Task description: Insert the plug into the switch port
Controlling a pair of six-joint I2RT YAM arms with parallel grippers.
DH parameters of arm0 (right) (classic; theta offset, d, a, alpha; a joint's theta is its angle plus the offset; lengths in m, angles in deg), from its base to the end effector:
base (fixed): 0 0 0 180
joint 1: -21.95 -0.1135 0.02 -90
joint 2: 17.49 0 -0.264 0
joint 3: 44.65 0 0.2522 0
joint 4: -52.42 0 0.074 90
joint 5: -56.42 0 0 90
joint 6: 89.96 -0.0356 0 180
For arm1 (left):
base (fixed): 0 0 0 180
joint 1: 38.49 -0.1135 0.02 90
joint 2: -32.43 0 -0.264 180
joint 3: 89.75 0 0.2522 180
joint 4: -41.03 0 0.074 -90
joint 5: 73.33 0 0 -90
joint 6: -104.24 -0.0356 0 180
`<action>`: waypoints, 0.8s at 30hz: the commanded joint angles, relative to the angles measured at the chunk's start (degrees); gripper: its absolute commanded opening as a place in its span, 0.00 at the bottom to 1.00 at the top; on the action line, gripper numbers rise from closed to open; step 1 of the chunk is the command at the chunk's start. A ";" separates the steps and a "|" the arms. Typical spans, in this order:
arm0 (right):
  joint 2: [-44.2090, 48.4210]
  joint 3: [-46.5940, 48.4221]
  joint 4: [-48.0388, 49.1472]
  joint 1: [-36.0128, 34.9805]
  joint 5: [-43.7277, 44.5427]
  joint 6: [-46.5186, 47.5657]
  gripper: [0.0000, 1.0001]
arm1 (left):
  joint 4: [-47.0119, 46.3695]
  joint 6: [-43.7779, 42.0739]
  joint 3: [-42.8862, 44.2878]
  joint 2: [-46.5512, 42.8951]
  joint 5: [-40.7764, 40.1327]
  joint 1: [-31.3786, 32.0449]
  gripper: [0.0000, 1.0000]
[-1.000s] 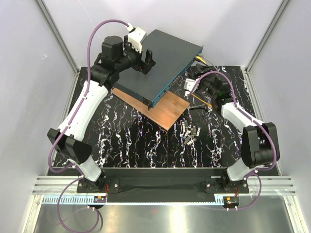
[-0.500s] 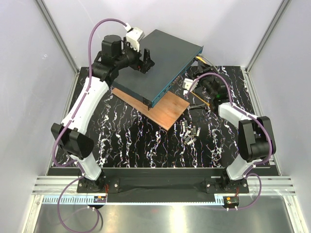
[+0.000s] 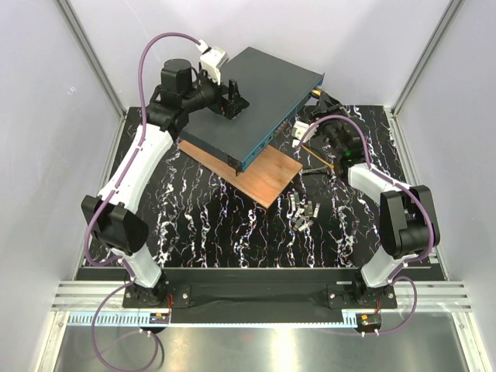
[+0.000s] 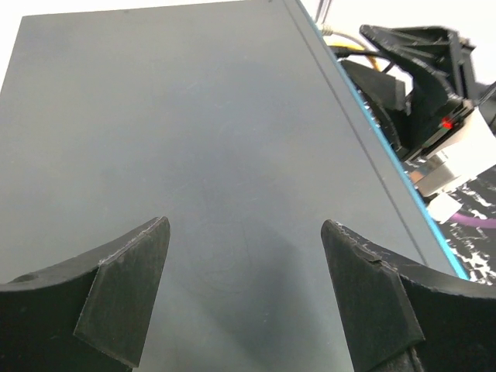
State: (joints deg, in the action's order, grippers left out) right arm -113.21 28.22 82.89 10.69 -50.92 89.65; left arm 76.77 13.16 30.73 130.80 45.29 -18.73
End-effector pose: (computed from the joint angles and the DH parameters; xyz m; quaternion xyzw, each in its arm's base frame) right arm 0.3763 0.0857 0.2926 -0.5741 0.3272 -0.3930 0.6394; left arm 0.3654 -0.1494 0.4448 0.2880 0.7214 -0.2889 0.5595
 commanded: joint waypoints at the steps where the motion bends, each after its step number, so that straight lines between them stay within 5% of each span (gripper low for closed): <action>1: 0.28 -0.14 3.23 -0.69 1.52 0.39 0.49 | -4.49 3.36 1.65 -0.46 1.71 -0.26 0.86; 24: -2.80 2.76 3.76 -1.56 1.08 -1.10 0.33 | -4.84 7.76 -0.46 -0.20 0.56 -0.43 0.87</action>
State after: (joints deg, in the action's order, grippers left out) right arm -116.25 28.68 85.38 10.23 -49.50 89.60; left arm 75.26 19.34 30.27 131.80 45.35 -18.77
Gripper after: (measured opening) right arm 0.328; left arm 0.864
